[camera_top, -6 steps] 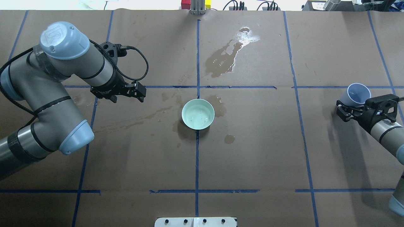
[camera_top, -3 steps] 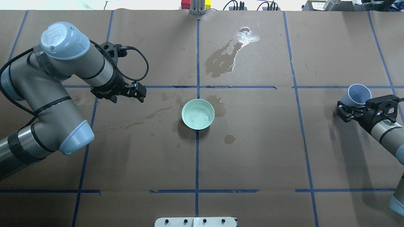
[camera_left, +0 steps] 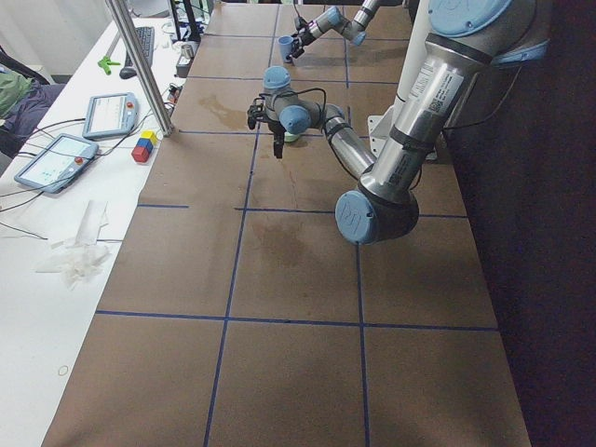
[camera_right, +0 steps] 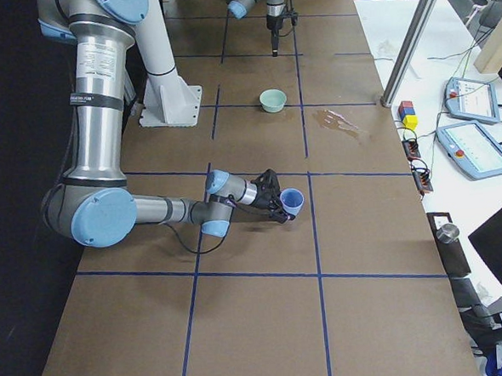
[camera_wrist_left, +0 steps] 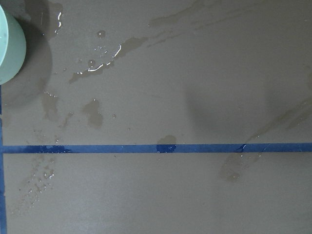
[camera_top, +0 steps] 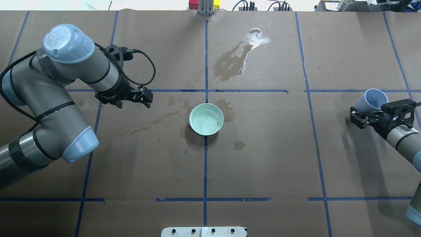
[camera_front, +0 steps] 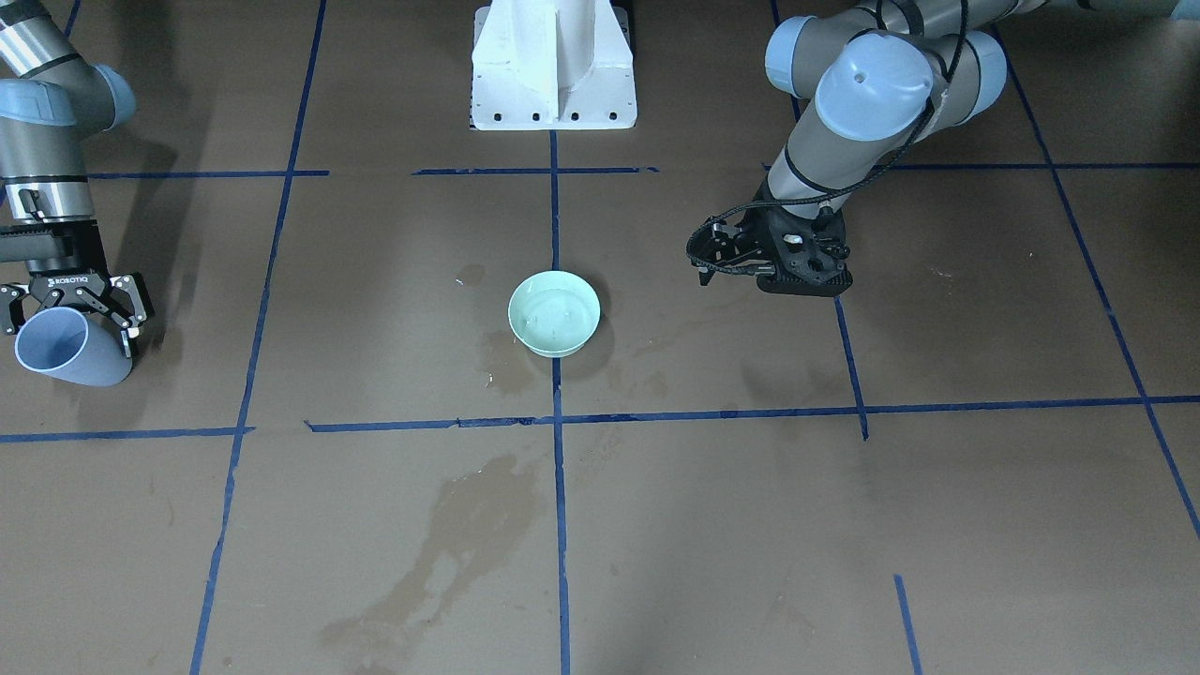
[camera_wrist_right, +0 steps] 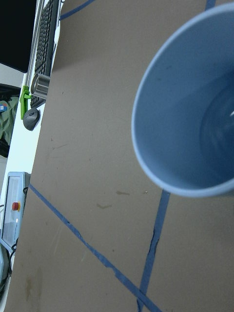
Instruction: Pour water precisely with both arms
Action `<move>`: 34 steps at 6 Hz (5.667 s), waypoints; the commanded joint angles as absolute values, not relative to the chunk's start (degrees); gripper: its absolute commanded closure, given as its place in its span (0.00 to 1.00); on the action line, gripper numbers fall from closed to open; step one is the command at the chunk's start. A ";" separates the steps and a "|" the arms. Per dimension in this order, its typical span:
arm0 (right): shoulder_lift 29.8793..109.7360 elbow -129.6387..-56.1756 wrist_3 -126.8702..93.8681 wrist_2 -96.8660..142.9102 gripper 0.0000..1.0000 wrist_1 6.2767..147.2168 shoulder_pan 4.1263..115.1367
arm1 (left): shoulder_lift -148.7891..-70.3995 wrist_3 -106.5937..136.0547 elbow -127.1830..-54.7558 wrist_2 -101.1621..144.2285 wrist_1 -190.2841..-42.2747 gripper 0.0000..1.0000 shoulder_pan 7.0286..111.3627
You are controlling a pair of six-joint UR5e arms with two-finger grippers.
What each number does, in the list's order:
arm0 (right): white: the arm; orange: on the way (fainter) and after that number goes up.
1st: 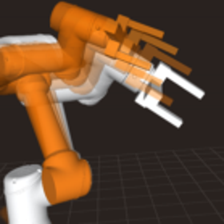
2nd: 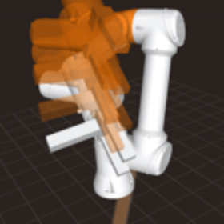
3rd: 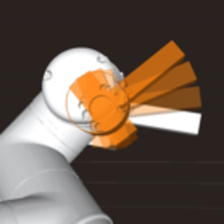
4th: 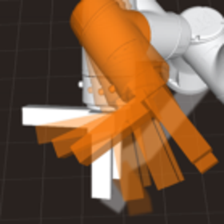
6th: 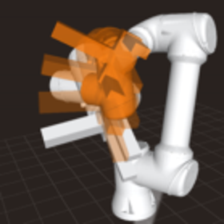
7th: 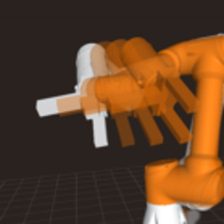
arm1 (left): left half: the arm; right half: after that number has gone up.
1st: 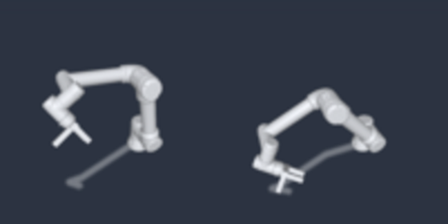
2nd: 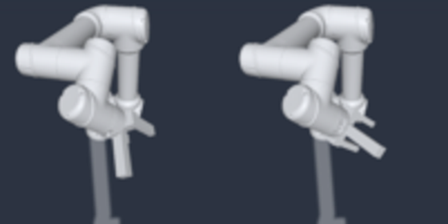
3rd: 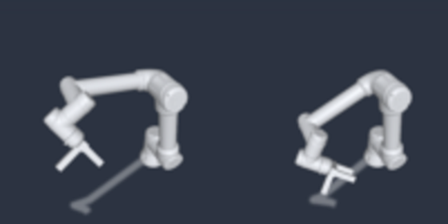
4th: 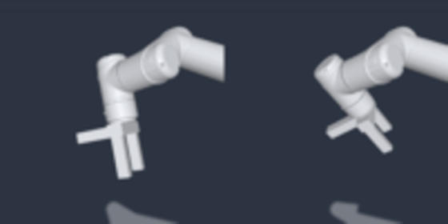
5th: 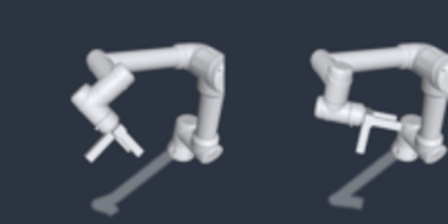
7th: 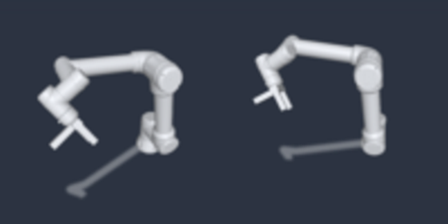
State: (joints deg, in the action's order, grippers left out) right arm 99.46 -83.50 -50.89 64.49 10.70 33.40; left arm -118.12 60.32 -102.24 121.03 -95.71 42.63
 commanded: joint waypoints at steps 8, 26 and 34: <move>107.03 -82.97 -54.49 69.85 0.00 -5.33 30.50 | -118.21 60.56 -102.39 121.11 -95.71 0.00 42.63; 97.82 -103.10 0.62 133.59 0.00 91.32 89.30 | -132.80 80.24 -82.99 107.93 -107.73 0.03 30.15; 97.82 -102.66 0.44 133.59 0.00 91.32 89.30 | -132.98 79.37 -83.23 108.45 -108.46 1.00 30.84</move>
State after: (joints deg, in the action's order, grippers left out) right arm 97.87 -102.83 0.38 133.66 91.32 89.29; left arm -133.00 79.52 -82.71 108.08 -108.37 29.86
